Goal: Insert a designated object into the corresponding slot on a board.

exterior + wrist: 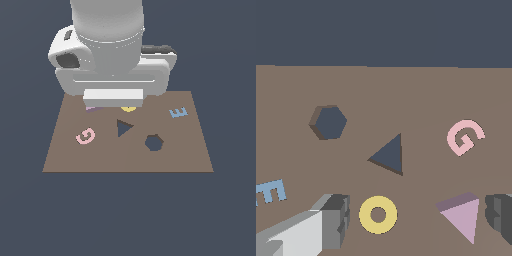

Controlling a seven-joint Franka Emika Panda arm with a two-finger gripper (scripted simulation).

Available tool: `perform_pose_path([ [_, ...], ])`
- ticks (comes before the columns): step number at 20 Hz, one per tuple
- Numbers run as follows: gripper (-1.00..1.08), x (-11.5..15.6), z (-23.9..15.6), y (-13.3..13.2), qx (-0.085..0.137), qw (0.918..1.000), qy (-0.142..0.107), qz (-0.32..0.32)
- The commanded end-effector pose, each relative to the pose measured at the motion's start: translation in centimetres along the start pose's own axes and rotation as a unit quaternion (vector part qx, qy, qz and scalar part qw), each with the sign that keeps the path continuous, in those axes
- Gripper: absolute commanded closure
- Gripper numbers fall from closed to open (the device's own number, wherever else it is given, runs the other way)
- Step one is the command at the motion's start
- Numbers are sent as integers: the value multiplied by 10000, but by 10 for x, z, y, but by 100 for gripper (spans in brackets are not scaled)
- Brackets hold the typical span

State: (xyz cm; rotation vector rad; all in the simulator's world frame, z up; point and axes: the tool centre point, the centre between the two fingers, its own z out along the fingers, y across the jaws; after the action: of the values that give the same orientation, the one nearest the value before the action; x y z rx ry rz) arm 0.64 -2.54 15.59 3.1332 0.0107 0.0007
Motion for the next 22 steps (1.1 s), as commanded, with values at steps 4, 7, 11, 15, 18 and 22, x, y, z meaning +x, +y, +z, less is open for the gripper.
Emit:
perform_pose_path([
  [4,-92,-1,2,2,0,10000,0,12],
  [7,-92,-6,8,7,2,10000,0,48],
  [11,-92,-17,21,19,7,9999,-1,137],
  [15,-92,-35,43,37,13,9996,-2,271],
  [18,-92,-50,62,52,18,9992,-3,391],
  [22,-92,-68,83,69,25,9986,-4,522],
])
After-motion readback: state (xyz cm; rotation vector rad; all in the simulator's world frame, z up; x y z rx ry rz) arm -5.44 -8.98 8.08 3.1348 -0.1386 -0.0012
